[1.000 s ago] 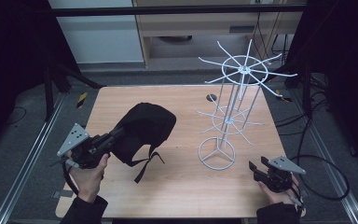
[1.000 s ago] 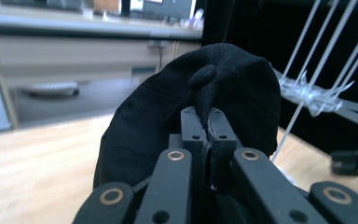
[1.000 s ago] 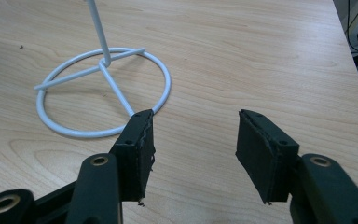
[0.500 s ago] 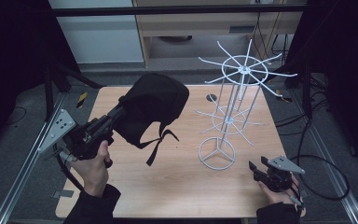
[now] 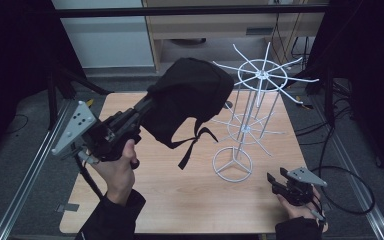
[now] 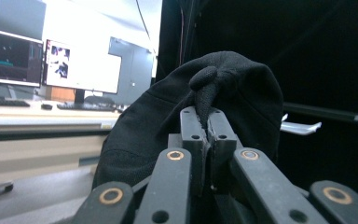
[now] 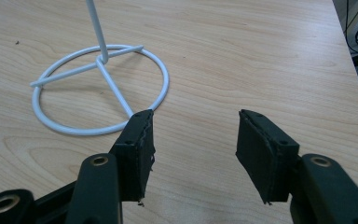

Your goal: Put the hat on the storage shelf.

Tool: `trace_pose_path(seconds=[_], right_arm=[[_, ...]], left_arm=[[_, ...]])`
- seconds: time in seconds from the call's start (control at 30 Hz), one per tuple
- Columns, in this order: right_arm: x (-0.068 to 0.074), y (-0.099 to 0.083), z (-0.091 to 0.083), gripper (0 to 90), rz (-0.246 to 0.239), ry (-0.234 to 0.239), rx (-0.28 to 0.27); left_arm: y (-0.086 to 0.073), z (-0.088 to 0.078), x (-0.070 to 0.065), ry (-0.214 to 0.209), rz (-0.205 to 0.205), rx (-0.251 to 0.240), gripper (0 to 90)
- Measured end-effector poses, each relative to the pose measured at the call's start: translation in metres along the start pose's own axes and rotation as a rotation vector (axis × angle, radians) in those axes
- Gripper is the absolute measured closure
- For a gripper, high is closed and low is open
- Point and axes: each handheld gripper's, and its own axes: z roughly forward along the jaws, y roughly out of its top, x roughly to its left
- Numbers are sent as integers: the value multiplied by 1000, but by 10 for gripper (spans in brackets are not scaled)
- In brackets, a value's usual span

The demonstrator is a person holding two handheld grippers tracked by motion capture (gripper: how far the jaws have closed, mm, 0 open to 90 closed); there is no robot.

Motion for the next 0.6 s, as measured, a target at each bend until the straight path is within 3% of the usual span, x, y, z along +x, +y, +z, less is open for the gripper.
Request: trace_pose_path(seconds=[0.27,0.6], right_arm=[[0,0,1,461,-12,-2,0],[1,-1,2,455,-13,0,9]], left_arm=[[-33,11,5,-14,-25,94,852],[-63,19,6,-42,-10,216,787]])
